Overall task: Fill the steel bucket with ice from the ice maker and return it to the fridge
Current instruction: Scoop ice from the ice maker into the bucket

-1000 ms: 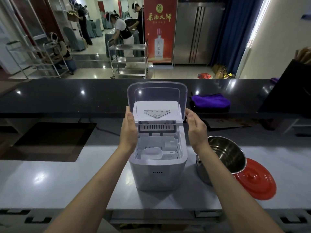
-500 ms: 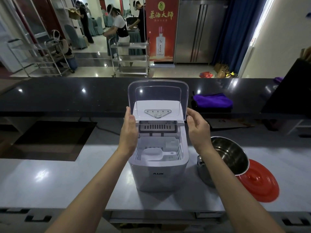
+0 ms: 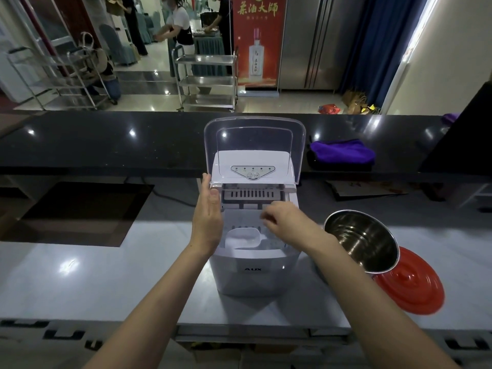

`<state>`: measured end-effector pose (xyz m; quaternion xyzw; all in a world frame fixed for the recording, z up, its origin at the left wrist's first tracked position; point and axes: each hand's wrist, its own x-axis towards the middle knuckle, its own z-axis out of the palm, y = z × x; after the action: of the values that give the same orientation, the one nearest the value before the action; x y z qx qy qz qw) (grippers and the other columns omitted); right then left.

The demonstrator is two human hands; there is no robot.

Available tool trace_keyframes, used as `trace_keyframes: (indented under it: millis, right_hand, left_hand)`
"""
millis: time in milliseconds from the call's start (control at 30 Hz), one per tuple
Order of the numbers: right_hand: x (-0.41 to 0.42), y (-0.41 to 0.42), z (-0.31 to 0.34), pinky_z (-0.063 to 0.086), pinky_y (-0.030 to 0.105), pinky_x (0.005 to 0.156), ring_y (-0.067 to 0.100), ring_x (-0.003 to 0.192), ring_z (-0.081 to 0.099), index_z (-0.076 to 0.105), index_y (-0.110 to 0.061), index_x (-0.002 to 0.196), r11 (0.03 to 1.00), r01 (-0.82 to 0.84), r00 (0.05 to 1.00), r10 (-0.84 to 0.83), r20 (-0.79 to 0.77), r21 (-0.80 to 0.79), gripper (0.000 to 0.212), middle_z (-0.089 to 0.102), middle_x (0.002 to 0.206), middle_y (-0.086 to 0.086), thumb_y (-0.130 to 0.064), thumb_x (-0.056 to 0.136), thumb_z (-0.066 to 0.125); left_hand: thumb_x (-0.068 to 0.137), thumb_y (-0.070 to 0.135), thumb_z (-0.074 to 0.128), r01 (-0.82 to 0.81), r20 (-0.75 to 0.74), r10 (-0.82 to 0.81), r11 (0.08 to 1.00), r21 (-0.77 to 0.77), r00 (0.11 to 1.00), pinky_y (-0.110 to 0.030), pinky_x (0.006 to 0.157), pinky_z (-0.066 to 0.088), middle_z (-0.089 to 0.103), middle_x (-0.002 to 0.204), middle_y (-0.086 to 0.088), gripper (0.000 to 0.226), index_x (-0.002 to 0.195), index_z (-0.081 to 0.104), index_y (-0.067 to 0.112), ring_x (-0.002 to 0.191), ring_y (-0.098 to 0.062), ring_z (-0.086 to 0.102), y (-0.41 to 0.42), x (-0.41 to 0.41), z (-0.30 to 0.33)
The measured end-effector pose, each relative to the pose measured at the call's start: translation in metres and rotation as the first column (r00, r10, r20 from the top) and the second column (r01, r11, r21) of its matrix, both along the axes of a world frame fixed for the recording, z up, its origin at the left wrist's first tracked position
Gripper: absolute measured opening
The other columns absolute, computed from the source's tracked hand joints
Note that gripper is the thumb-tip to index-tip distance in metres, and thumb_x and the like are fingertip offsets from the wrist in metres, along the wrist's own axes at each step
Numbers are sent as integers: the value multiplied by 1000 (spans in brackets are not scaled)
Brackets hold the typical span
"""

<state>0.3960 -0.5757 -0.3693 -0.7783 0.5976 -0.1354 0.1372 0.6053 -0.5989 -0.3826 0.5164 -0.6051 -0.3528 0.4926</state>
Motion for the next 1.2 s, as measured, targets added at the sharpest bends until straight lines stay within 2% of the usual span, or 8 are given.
trace_keyframes:
  millis: [100, 267, 467, 600, 733, 867, 1000, 1200]
  right_hand:
    - [12, -4, 0, 54, 35, 79, 27, 99, 64, 75, -11, 100, 996, -7, 979, 25, -201, 89, 19, 65, 108, 4, -13, 93, 58]
    - [21, -10, -1, 59, 41, 80, 29, 99, 67, 77, -16, 102, 980, 35, 907, 52, -418, 197, 18, 70, 106, 4, -22, 91, 64]
    - [25, -6, -5, 44, 34, 70, 30, 101, 67, 74, -16, 100, 988, 0, 858, 79, -508, 155, 15, 71, 107, 5, -25, 92, 64]
    - [19, -8, 8, 57, 41, 78, 32, 93, 64, 61, -14, 86, 975, 13, 923, 74, -377, 224, 19, 67, 99, 8, -30, 96, 66]
    - [5, -7, 27, 56, 44, 80, 28, 91, 61, 55, -17, 103, 977, 34, 965, 23, -260, 211, 9, 65, 103, 7, -23, 103, 61]
    - [-7, -6, 39, 55, 45, 76, 31, 90, 59, 48, -17, 108, 977, 121, 942, -58, -331, 174, 17, 60, 109, 11, -5, 96, 52]
    - [-5, 0, 49, 49, 41, 75, 30, 92, 57, 53, -10, 122, 958, 229, 904, -144, -403, 173, 21, 60, 117, 13, -11, 102, 47]
    - [16, 10, 64, 46, 40, 74, 30, 89, 53, 62, -9, 120, 949, 266, 843, -145, -518, 167, 32, 61, 119, 13, 2, 94, 47]
  left_hand:
    - [107, 57, 21, -26, 14, 26, 1000, -14, 1000, -28, 124, 26, 22, 170, 10, 62, 163, 20, 31, 155, -8, 22, 2, 1, -2]
    - [112, 42, 24, -22, 34, 22, 1000, -20, 999, 4, 104, 19, 20, 171, 9, 52, 162, 25, 28, 151, 0, 22, 3, 1, -2]
    - [113, 39, 26, -24, 20, 25, 999, -27, 999, 7, 98, 23, 23, 170, 8, 49, 160, 30, 26, 148, -1, 26, 5, 2, -2]
    - [111, 42, 25, -27, 16, 27, 999, -35, 999, 8, 96, 24, 25, 170, 7, 51, 159, 33, 24, 148, -4, 28, 5, 1, 1]
    - [113, 37, 25, -21, 12, 21, 999, -31, 1000, 10, 91, 26, 25, 169, 6, 48, 158, 35, 22, 146, -4, 30, 6, 0, 2]
    - [113, 37, 25, -18, 13, 19, 999, -36, 1000, 11, 89, 27, 24, 170, 6, 45, 156, 35, 25, 147, -5, 29, 6, 0, 3]
    - [113, 39, 25, -29, 21, 30, 998, -47, 999, 4, 98, 32, 24, 169, 7, 45, 155, 35, 27, 142, 1, 27, 7, 0, 4]
    - [113, 38, 25, -45, 15, 45, 998, -44, 999, 11, 91, 25, 27, 168, 4, 46, 154, 37, 22, 150, -10, 30, 7, 0, 4]
